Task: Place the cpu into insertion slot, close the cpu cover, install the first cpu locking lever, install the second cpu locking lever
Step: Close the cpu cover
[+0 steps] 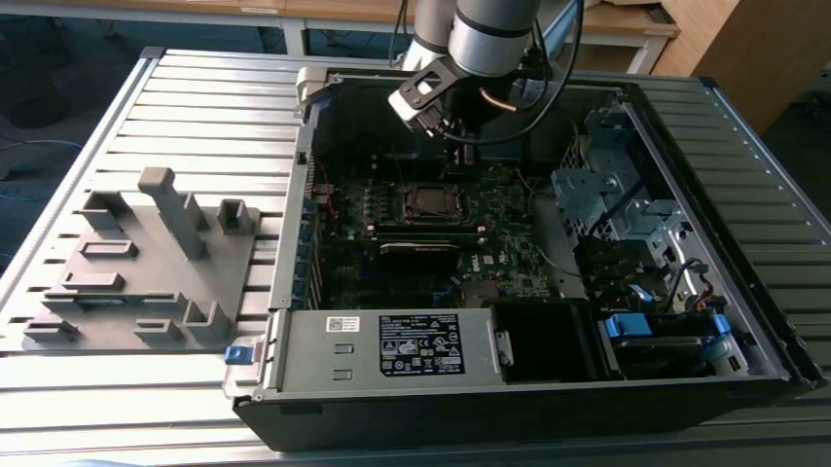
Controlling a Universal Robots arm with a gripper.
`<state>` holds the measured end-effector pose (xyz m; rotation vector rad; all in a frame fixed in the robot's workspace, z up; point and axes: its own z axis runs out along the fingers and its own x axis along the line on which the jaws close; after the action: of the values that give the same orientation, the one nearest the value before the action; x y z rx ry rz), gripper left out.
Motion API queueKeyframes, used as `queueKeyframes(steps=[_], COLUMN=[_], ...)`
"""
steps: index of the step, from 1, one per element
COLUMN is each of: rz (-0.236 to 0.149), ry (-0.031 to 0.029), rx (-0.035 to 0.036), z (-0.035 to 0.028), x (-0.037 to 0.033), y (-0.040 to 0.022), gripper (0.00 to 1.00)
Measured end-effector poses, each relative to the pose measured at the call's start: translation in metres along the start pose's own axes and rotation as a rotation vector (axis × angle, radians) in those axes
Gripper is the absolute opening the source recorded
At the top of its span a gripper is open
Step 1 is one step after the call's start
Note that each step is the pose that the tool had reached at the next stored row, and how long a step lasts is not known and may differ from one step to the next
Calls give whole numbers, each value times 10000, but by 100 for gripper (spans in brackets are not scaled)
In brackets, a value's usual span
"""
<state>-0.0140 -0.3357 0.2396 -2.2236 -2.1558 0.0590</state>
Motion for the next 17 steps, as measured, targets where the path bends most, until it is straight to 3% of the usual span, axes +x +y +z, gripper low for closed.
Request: queueKeyframes(steps=[11, 17], rz=[3, 3], ry=[-15, -16], rx=[469, 484], z=[11, 11], x=[0, 0], y=[0, 0], gripper=[11, 11])
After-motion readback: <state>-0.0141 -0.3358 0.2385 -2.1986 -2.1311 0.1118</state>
